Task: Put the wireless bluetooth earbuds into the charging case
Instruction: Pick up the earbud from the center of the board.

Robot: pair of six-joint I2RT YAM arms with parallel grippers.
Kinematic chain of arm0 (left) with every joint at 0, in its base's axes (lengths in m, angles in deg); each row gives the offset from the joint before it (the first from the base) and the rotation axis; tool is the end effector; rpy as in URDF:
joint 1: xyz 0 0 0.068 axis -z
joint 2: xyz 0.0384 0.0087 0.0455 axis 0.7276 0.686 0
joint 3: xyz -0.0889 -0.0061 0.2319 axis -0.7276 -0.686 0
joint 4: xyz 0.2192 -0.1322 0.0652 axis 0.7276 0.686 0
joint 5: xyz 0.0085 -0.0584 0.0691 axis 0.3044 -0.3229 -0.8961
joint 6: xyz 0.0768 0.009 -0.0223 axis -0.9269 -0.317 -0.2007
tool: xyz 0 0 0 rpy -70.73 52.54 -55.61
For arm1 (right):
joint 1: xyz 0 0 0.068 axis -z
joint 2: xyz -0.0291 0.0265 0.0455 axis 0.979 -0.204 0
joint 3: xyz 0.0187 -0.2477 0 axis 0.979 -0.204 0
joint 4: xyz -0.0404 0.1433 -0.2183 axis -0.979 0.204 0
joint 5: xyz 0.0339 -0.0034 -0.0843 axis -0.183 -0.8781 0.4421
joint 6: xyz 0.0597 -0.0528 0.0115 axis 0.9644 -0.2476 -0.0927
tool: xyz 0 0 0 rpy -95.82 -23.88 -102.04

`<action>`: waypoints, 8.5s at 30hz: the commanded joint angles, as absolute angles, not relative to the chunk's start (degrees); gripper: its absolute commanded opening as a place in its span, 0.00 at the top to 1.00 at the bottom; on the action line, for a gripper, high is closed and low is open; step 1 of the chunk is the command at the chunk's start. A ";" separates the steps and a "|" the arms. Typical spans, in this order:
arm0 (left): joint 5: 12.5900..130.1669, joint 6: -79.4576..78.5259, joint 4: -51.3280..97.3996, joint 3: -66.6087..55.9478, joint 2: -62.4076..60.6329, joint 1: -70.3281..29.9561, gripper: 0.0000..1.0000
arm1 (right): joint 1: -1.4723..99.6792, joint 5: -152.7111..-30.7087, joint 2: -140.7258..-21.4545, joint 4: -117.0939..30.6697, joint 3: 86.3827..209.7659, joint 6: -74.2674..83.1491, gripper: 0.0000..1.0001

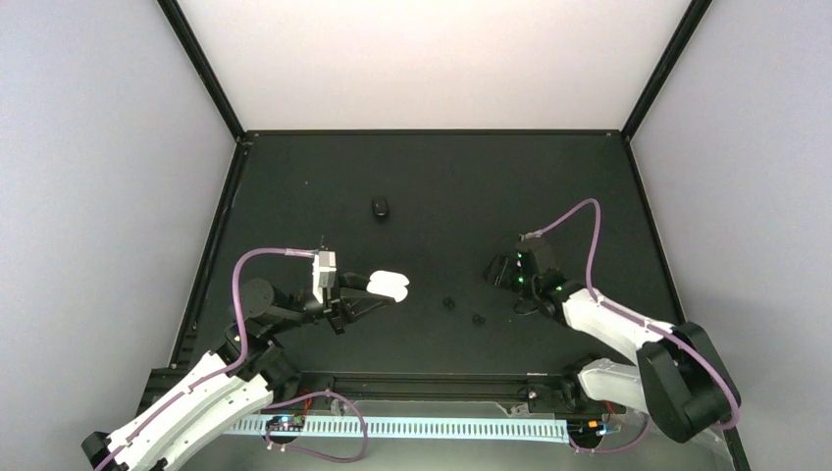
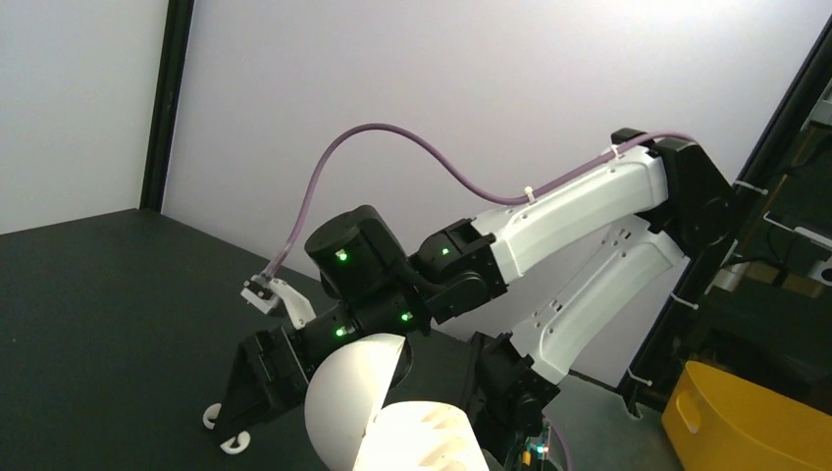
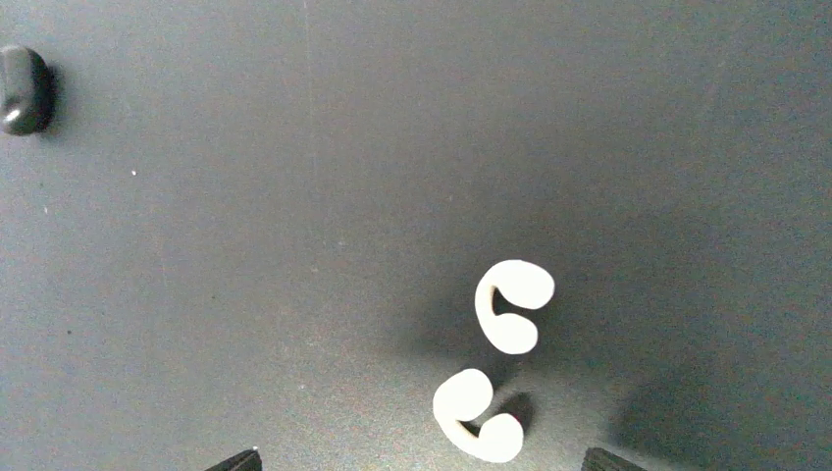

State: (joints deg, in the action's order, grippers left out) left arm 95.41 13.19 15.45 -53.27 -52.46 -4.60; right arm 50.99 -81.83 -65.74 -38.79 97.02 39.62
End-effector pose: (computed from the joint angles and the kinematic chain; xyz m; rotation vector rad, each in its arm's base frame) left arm 0.1086 -0.1482 0.2949 0.7242 1.3918 -1.3385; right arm 0.2214 0.1108 0.1095 0.3324 2.4184 0.5187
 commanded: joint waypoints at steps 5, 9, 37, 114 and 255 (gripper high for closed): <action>94.82 12.01 15.91 -53.24 -52.97 -4.50 0.98 | 51.34 -86.57 -71.37 -44.23 97.25 39.90 0.15; 94.80 11.90 15.77 -53.25 -52.79 -4.49 0.99 | 51.33 -87.22 -72.52 -44.75 97.27 39.40 0.16; 94.01 11.04 16.33 -53.41 -53.38 -4.47 0.98 | 40.98 -74.87 -69.34 -24.43 113.33 23.52 0.18; 93.78 10.73 16.97 -54.23 -53.72 -4.50 0.99 | 42.02 -68.17 -85.26 -21.53 115.15 23.29 0.70; 94.77 11.24 15.79 -55.00 -52.44 -4.45 0.98 | 45.17 -93.41 -84.99 -30.95 112.01 27.76 0.85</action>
State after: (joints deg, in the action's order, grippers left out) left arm 94.38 11.13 17.00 -55.26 -52.55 -4.60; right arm 44.89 -94.33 -86.36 -31.23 112.78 27.93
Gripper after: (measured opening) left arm 0.229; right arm 0.129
